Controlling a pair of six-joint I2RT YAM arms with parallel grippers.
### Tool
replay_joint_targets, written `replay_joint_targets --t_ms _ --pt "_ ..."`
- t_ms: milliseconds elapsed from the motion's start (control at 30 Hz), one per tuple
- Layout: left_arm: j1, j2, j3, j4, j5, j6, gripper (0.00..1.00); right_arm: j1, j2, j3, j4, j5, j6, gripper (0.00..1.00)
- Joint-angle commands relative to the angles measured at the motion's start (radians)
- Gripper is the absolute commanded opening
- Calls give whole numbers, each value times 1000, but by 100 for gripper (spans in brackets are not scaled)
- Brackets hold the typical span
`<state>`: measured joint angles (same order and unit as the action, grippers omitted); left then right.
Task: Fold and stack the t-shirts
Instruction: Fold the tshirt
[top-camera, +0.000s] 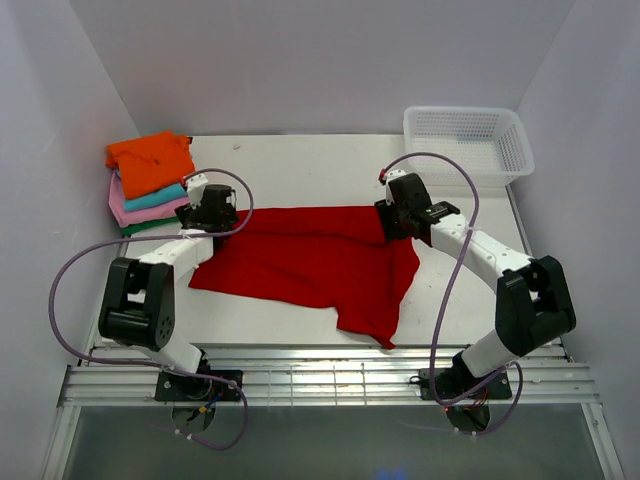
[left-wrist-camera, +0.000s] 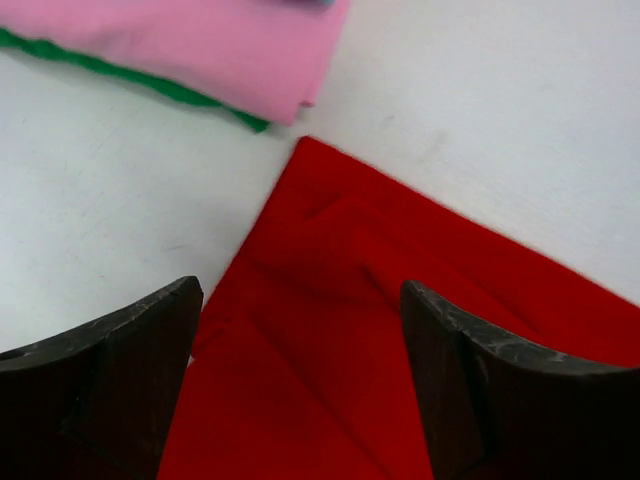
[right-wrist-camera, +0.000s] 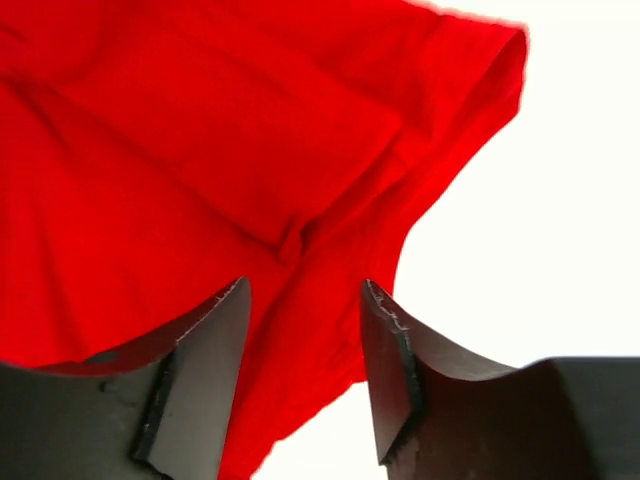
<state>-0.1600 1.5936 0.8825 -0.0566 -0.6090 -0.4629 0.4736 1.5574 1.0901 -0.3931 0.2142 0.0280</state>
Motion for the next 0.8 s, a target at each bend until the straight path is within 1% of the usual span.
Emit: replay_joint_targets --t_ms 0,100,133,167,200,233,300,333,367,433,467,500,533,567,633,767 --pt "-113 -127 6 152 -60 19 89 3 -65 40 100 1 -5 56" --pt "-167 -72 79 182 40 27 82 5 15 111 111 -35 -13 54" --pt "-196 -43 102 189 120 35 77 5 64 128 118 -36 -13 54" --pt "-213 -12 154 190 149 38 75 3 87 143 128 -42 -10 53" --pt "-226 58 183 190 176 43 74 3 108 171 135 -50 -10 53" --pt "-254 95 212 190 246 49 72 2 131 185 145 -64 -11 53" --pt "-274 197 292 192 308 58 63 -1 199 235 161 -107 -19 52" --pt "-285 230 314 195 377 55 56 -3 245 250 171 -122 -23 52" --pt "-289 259 335 196 402 37 42 -3 269 267 177 -145 -23 52" --pt "-294 334 387 199 455 17 23 -9 335 325 181 -171 -25 51" --pt "-296 357 404 199 497 0 7 -10 354 344 187 -199 -23 51" --pt "-296 377 435 201 514 -8 0 -12 374 362 191 -205 -23 51" --pt "-302 411 447 202 532 -14 0 -12 403 396 192 -214 -23 51" --pt "-305 425 458 202 563 -20 0 -13 417 407 198 -261 -23 51" --pt "-318 451 481 208 583 -23 0 -13 446 438 217 -288 -23 51" --pt "-343 466 490 221 583 -22 0 -12 487 471 241 -341 -23 51"
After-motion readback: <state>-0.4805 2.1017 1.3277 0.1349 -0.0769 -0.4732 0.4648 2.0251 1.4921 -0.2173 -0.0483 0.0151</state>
